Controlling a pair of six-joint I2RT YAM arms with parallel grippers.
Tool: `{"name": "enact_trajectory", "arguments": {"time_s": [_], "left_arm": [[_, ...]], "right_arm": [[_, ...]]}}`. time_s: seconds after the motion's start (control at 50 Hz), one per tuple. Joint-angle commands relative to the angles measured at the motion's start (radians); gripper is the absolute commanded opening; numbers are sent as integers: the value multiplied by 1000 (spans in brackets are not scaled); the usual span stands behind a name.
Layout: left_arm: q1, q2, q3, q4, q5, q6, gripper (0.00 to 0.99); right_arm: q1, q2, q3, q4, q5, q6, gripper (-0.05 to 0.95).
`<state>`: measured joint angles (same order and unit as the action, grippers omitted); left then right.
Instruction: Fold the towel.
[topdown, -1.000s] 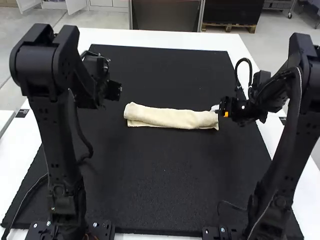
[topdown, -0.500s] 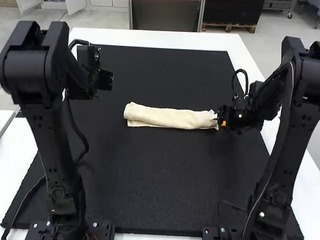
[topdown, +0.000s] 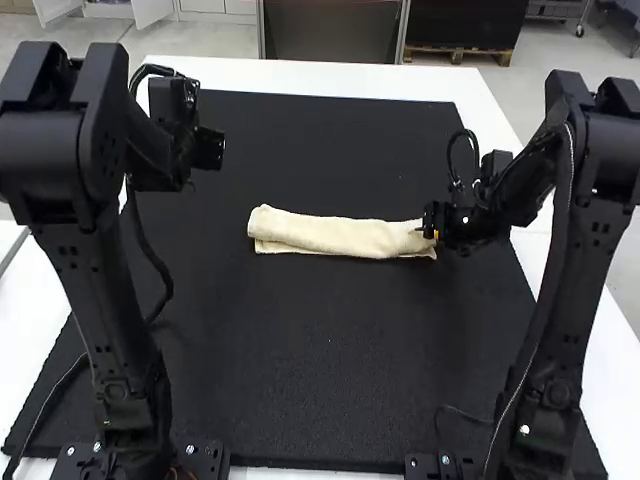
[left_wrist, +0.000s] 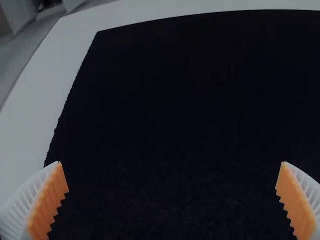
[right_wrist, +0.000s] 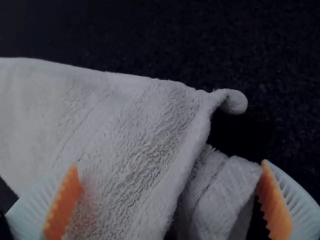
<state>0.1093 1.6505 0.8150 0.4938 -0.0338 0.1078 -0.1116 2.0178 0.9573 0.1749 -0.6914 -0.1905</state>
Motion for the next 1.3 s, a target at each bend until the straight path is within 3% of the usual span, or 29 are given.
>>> {"name": "enact_trajectory", "arguments": {"time_s": [0.0, 0.06, 0.12, 0.2, 0.22, 0.48, 0.78, 1.0, 1.28], "left_arm": [[1, -20, 36, 2, 3, 10, 974], [1, -20, 36, 2, 3, 10, 974], [0, -20, 33, 2, 3, 10, 974], [-2, -20, 33, -3, 3, 10, 974], [-2, -20, 33, -3, 3, 10, 974], [-3, -28, 36, -15, 3, 10, 974], [-11, -35, 3, -27, 3, 10, 974], [-11, -58, -14, -21, 5, 7, 974], [-7, -87, -20, -49, 8, 6, 974]], "right_arm": [[4, 18, 1, -2, -2, 11, 726], [0, 18, -2, -2, 7, 11, 621], [-8, 19, -5, 2, 18, 10, 448], [-23, 19, -6, 8, 44, 8, 10], [-30, 19, -6, 12, 49, 6, -21], [-42, -10, -12, 31, 67, -20, -21], [1, -154, -2, 67, 159, -46, -23], [92, -194, 29, 71, 153, 43, -23], [216, -199, 23, 35, 150, 39, -23]]}}
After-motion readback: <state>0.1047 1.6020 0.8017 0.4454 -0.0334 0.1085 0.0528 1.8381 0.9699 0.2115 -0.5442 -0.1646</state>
